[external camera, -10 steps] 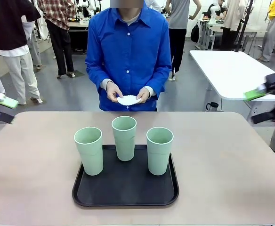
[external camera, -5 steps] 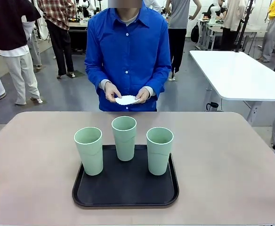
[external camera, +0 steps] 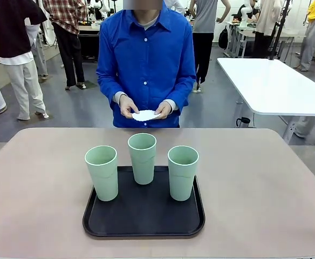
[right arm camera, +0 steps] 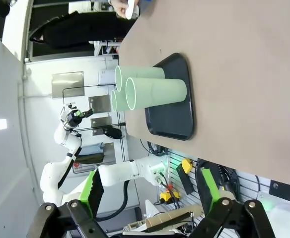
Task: Place coasters on the table and set cups on them.
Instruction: Pick up one Reusable plastic cup and place it on a coaster set by the human.
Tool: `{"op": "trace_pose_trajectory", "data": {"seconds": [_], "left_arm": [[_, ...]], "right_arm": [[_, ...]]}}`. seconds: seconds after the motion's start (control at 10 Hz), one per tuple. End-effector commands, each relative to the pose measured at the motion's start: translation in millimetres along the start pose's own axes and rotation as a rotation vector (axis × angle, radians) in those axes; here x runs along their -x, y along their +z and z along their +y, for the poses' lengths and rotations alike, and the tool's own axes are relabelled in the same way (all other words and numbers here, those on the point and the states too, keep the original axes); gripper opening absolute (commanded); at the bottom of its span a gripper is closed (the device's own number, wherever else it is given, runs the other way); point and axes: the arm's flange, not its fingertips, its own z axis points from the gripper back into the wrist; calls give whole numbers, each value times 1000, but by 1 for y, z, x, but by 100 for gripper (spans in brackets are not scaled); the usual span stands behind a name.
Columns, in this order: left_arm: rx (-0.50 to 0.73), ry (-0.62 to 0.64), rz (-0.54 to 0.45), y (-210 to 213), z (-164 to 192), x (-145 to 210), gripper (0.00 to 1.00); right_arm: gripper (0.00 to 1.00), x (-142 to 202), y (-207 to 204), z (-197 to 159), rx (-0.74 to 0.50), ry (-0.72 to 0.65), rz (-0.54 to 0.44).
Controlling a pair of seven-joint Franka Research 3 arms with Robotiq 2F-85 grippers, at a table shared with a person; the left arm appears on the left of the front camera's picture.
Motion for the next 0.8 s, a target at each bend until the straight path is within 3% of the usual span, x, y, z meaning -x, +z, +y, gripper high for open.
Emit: {"op": "trace_pose_trajectory", "data": {"seconds": [0.0, 0.7], "left_arm": [[6, 2, -31, 8, 4, -5, 100], [-6, 12, -13, 6, 4, 0, 100]], "right_arm": [[100, 6, 1, -5, 18, 4, -4], [100, 1, 2, -1, 4, -5, -9]]}}
